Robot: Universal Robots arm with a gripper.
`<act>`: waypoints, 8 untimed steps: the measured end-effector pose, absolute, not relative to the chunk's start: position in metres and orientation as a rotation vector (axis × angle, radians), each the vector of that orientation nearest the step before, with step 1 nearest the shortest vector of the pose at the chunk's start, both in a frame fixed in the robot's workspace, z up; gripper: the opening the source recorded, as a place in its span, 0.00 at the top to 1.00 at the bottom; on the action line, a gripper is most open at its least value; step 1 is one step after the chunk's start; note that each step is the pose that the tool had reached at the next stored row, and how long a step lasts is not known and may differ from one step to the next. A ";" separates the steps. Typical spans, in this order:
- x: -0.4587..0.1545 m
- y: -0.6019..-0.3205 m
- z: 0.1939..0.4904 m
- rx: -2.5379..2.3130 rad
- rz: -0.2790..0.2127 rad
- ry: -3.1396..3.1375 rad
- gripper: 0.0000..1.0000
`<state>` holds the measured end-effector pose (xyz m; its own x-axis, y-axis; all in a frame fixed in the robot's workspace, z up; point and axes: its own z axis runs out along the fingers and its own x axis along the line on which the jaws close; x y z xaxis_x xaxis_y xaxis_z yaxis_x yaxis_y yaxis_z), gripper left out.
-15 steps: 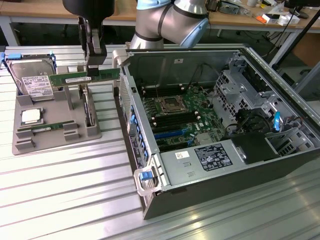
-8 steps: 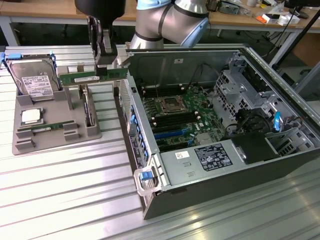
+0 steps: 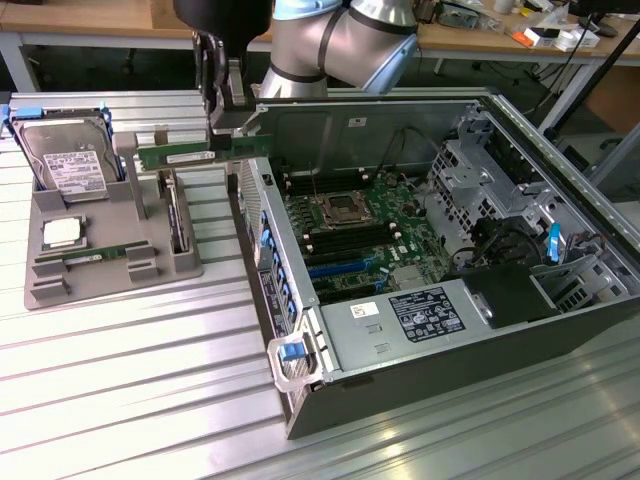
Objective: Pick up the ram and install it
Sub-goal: 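Pick up the ram and move it above insertion slot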
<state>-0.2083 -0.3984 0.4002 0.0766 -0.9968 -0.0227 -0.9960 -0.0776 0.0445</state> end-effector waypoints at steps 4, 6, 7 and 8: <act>-0.198 -0.398 0.400 2.292 -0.073 -2.122 0.88; -0.192 -0.398 0.400 2.292 -0.073 -2.122 0.88; -0.190 -0.398 0.400 2.292 -0.073 -2.122 0.88; -0.187 -0.398 0.400 2.292 -0.073 -2.122 0.88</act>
<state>-0.1875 -0.3984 0.4002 0.0766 -0.9968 -0.0227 -0.9960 -0.0776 0.0445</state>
